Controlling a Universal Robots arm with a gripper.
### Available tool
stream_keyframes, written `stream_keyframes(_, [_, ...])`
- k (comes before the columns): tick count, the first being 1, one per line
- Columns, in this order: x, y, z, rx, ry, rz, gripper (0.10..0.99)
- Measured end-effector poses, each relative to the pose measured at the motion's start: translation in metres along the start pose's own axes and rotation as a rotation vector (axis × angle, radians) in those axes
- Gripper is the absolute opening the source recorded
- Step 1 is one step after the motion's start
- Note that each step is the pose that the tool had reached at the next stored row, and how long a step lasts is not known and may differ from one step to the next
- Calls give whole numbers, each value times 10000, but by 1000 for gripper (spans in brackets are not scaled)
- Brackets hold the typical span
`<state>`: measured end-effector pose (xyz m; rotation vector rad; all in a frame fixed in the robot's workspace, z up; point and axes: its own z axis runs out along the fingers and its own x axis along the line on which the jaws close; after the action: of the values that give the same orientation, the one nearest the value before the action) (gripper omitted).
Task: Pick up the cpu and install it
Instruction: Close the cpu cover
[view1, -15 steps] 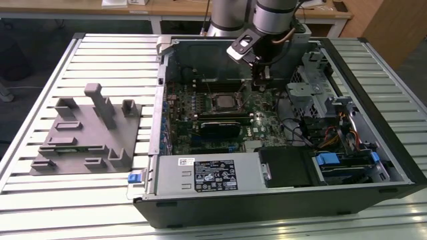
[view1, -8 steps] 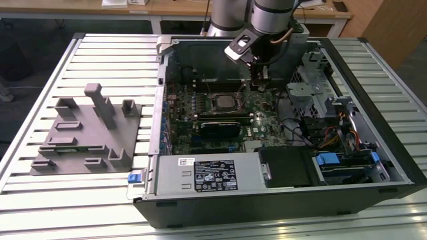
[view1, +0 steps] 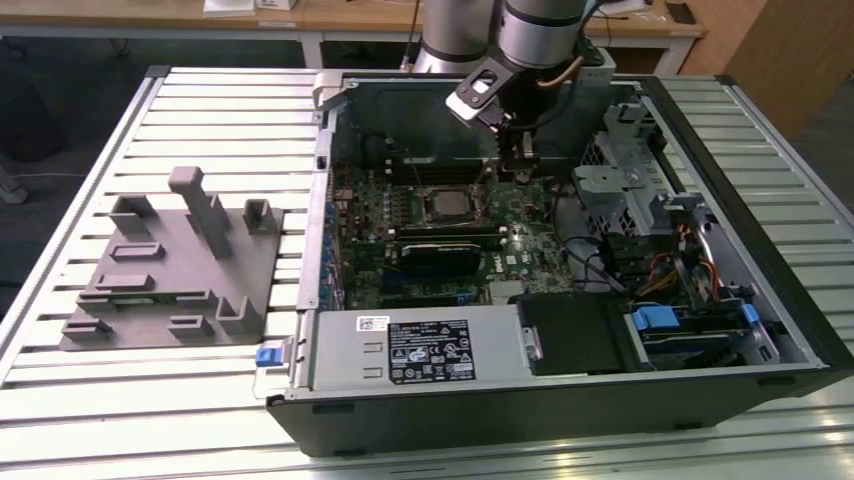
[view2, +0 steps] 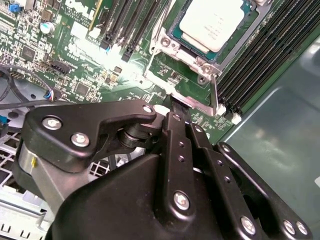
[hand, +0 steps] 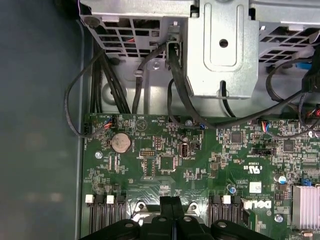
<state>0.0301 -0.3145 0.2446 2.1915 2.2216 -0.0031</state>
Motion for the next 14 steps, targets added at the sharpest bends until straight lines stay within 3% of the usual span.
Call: stream_keyframes(14, [1, -77, 4, 0, 1, 0, 106])
